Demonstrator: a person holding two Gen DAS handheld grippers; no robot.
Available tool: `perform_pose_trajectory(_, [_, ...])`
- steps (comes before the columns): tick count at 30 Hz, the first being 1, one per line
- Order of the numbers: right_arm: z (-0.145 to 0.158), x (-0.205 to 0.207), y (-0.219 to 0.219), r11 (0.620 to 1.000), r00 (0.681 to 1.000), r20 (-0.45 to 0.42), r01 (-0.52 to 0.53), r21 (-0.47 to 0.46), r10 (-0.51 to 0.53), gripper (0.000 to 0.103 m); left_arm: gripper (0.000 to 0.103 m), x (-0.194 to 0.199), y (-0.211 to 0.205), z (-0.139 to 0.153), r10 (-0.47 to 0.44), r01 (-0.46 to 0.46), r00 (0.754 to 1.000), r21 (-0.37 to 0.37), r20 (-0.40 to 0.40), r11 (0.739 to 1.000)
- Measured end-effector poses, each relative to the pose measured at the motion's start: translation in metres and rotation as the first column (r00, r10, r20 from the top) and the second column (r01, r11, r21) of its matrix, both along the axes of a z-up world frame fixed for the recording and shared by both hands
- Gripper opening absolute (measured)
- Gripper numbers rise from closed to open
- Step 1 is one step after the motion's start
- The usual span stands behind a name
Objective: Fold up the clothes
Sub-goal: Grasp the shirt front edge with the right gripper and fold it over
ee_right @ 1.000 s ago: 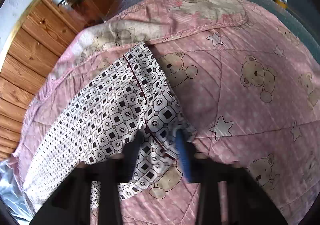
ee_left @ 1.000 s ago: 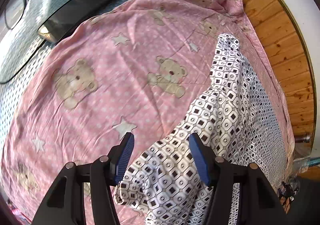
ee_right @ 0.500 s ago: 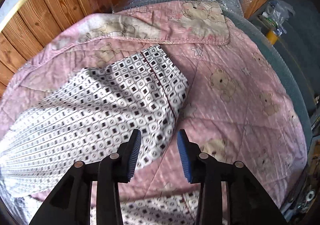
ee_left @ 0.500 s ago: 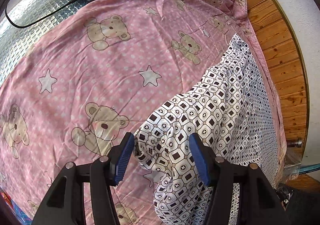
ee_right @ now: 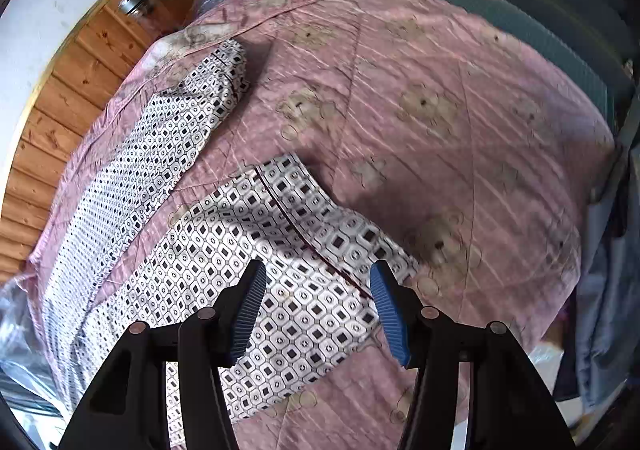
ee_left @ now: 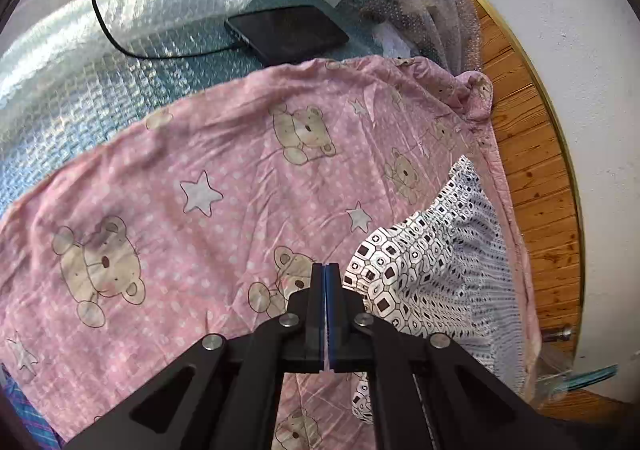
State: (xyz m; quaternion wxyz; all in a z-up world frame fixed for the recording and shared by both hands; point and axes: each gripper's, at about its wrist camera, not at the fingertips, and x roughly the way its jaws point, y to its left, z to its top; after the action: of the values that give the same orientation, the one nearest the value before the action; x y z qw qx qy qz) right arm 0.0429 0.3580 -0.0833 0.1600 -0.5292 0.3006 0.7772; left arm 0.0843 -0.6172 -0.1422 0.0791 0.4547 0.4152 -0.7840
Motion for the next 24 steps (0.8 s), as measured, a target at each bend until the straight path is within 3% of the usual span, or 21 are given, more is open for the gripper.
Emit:
perform_pose_trajectory(4, [-0.016, 0.029, 0.014, 0.994, 0.996, -0.033, 0.083, -0.075, -0.086, 0.056, 0.032, -0.001, 0.005, 0.009, -0.074, 0.073, 0.997, -0.023, -0.009, 0.997])
perform_pose_trajectory(6, [-0.023, 0.035, 0.018, 0.991, 0.992, -0.031, 0.117, -0.064, -0.120, 0.057, 0.037, 0.007, 0.010, 0.016, -0.070, 0.069, 0.997, -0.025, -0.034, 0.997])
perform_pose_trajectory(8, [-0.032, 0.035, 0.022, 0.988, 0.989, -0.030, 0.140, -0.068, -0.142, 0.057, 0.053, 0.017, 0.021, 0.020, -0.055, 0.054, 0.997, -0.010, -0.061, 0.998])
perform_pose_trajectory(10, [-0.042, 0.029, 0.022, 0.990, 0.992, -0.018, 0.126, -0.070, -0.127, 0.056, 0.056, 0.020, 0.036, 0.017, -0.067, 0.069, 0.995, 0.020, -0.075, 0.997])
perform_pose_trajectory(12, [-0.051, 0.019, 0.021, 0.992, 0.995, -0.003, 0.098, -0.077, -0.099, 0.031, 0.057, 0.017, 0.053, 0.007, -0.086, 0.090, 0.994, 0.054, -0.071, 0.995])
perform_pose_trajectory(13, [-0.050, 0.013, 0.020, 0.993, 0.996, -0.002, 0.084, -0.079, -0.084, 0.012, 0.057, 0.013, 0.060, 0.002, -0.089, 0.093, 0.994, 0.058, -0.062, 0.994])
perform_pose_trajectory(14, [-0.037, 0.010, 0.019, 0.996, 0.997, -0.037, 0.064, -0.068, -0.066, 0.007, 0.057, 0.007, 0.066, -0.002, -0.090, 0.094, 0.994, 0.059, -0.061, 0.994])
perform_pose_trajectory(16, [-0.011, 0.003, 0.017, 0.999, 0.994, -0.105, 0.025, -0.046, -0.030, 0.005, 0.053, -0.002, 0.071, -0.006, -0.086, 0.090, 0.993, 0.049, -0.087, 0.995])
perform_pose_trajectory(17, [0.004, 0.001, 0.016, 0.999, 0.990, -0.138, 0.008, -0.031, -0.012, 0.004, 0.019, -0.004, 0.070, -0.002, -0.084, 0.087, 0.992, 0.034, -0.090, 0.996])
perform_pose_trajectory(18, [0.027, 0.007, 0.015, 1.000, 0.985, -0.171, -0.004, 0.000, 0.004, 0.004, 0.000, -0.006, 0.068, 0.007, -0.086, 0.088, 0.993, 0.013, -0.081, 0.996])
perform_pose_trajectory(19, [0.048, 0.013, 0.013, 0.999, 0.980, -0.196, -0.013, 0.030, 0.019, 0.004, 0.000, -0.007, 0.067, 0.015, -0.089, 0.089, 0.993, -0.008, -0.073, 0.996])
perform_pose_trajectory(21, [0.062, 0.026, 0.014, 0.996, 0.984, -0.173, -0.027, 0.086, 0.041, 0.004, 0.000, -0.001, 0.066, 0.035, -0.119, 0.117, 0.991, -0.032, -0.068, 0.993])
perform_pose_trajectory(22, [0.045, 0.028, 0.019, 0.994, 0.993, -0.107, -0.045, 0.103, 0.056, 0.005, 0.000, 0.004, 0.067, 0.042, -0.141, 0.139, 0.988, -0.042, -0.056, 0.989])
perform_pose_trajectory(24, [0.010, 0.030, 0.027, 0.988, 0.996, 0.025, -0.085, 0.127, 0.082, 0.005, 0.001, 0.008, 0.073, 0.035, -0.199, 0.202, 0.979, -0.087, 0.046, 0.975])
